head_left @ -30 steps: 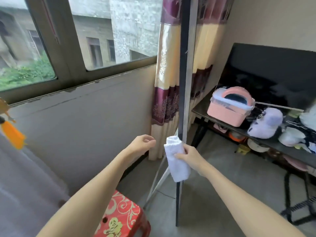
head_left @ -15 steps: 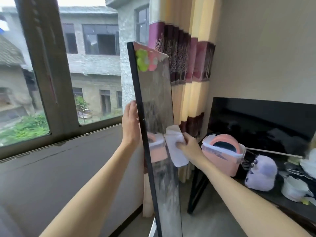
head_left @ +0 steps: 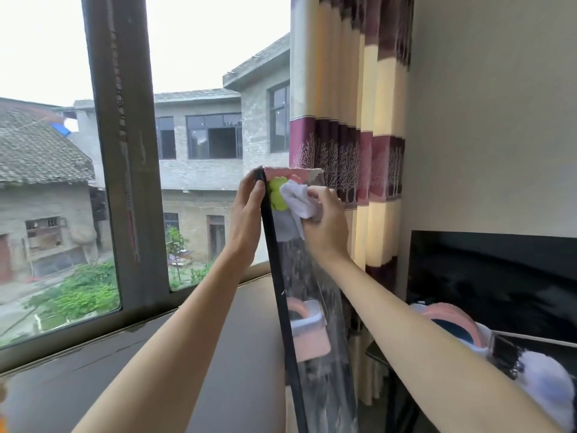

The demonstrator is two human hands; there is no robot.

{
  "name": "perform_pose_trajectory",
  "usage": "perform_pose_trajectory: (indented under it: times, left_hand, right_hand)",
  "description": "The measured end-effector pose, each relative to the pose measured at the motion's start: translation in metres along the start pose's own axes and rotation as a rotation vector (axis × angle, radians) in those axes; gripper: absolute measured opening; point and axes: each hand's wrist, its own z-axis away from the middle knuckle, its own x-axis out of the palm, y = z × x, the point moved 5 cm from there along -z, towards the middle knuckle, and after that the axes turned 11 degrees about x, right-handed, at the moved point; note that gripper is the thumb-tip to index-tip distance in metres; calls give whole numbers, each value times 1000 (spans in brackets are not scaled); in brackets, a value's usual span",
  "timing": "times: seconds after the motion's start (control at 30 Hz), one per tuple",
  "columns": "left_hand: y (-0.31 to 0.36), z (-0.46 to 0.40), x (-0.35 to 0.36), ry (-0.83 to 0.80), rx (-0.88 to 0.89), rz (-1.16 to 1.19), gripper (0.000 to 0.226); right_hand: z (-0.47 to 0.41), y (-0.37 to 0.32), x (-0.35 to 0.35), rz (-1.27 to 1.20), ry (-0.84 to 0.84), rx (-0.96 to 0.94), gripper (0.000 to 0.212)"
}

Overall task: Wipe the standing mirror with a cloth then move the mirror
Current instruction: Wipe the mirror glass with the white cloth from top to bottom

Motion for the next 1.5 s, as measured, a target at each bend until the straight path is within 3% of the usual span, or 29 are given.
perform_pose_trajectory:
  times: [0.2, 0.37, 0.47, 0.57, 0.63, 0.73, 0.83, 0.9, 1.03, 1.1, 1.2, 1.23, 1.33, 1.5]
  left_hand:
    - [-5, -1, -8, -73, 48, -34, 27]
    - [-2, 1, -9, -92, 41, -27, 26]
    - [-1, 3, -8, -86, 70, -34, 34]
    - [3, 5, -5, -49, 85, -54, 37]
    - [4, 4, -2, -56, 96, -76, 38]
    - [3, 3, 4, -95, 95, -83, 38]
    - [4, 3, 7, -96, 67, -47, 34]
    - [1, 4, 5, -92, 35, -19, 36]
    - [-3, 4, -1, -79, -1, -54, 46]
    - [-3, 5, -4, -60, -6, -43, 47]
    - [0, 8, -4, -72, 13, -70, 48]
    - [2, 9, -2, -79, 25, -88, 47]
    - [6, 8, 3, -44, 64, -115, 39]
    - [13, 1, 7, 116, 145, -255, 20]
  right_hand:
    - [21, 16, 18, -211, -180, 98, 26]
    - [44, 41, 23, -121, -347, 112, 35]
    - [72, 69, 19, -127, -563, 222, 32]
    - [94, 100, 13, 93, -813, 299, 32]
    - [91, 105, 4, 240, -877, 379, 33]
    - [60, 76, -11, 150, -715, 418, 35]
    - [20, 29, -26, 1, -326, 208, 28]
    - [11, 13, -19, -38, -219, 111, 23]
    - [44, 22, 9, -60, -398, 126, 30]
    - [79, 51, 9, -25, -642, 218, 34]
    - [120, 108, -1, 326, -1005, 336, 36]
    - [121, 120, -6, 382, -1000, 388, 34]
    - [96, 118, -13, 213, -773, 540, 31]
    - [29, 79, -15, 17, -366, 435, 27]
